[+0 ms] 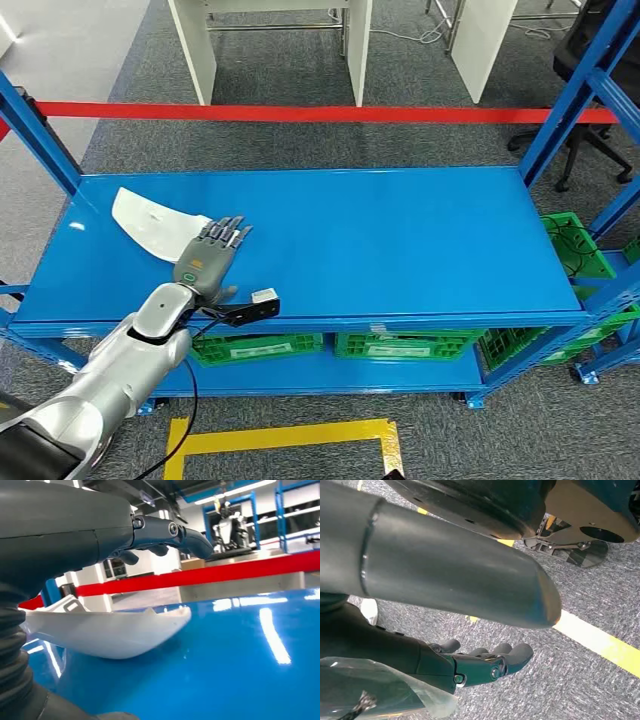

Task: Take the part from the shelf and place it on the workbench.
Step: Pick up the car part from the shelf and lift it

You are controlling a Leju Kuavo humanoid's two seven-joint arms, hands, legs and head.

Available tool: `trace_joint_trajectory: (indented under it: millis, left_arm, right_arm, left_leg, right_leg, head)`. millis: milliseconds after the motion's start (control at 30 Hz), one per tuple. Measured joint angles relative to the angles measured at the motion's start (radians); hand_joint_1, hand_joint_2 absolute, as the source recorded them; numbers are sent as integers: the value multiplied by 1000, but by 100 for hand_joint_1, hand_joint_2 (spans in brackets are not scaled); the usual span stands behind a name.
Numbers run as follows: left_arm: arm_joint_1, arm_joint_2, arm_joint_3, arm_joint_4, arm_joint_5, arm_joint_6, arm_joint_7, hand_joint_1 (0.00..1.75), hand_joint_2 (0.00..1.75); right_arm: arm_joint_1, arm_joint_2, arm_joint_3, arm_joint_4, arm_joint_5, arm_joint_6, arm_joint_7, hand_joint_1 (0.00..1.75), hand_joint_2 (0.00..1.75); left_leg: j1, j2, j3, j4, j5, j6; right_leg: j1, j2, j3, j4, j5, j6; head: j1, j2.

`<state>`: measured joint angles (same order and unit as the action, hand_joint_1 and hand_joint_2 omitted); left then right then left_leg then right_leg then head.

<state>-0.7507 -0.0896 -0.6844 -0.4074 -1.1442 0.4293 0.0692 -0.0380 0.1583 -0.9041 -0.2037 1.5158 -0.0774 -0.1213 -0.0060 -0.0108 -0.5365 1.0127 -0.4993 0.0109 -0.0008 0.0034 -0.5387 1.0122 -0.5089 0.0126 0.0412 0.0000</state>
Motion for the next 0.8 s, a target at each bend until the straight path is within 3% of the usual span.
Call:
trace_joint_trajectory:
  millis: [200,433,800]
  left_arm:
    - [7,0,30,6,4,40,25,0,175]
    - [0,3,50,14,-32,-36,123,0,175]
    - [-6,14,64,15,-56,-118,167,0,175]
  right_arm:
    - [2,0,0,1,-6,-2,9,0,0]
    - [4,0,0,2,-11,-2,13,0,0]
    - [4,0,0,2,-13,-2,13,0,0]
  left_leg:
    - [0,0,0,0,0,0]
    - [0,0,0,0,0,0]
    - [0,0,1,0,0,1]
  right_leg:
    - [0,0,0,0,0,0]
    - [0,0,0,0,0,0]
    - [0,0,2,0,0,0]
  head:
    - [0,0]
    - [0,0]
    - [0,0]
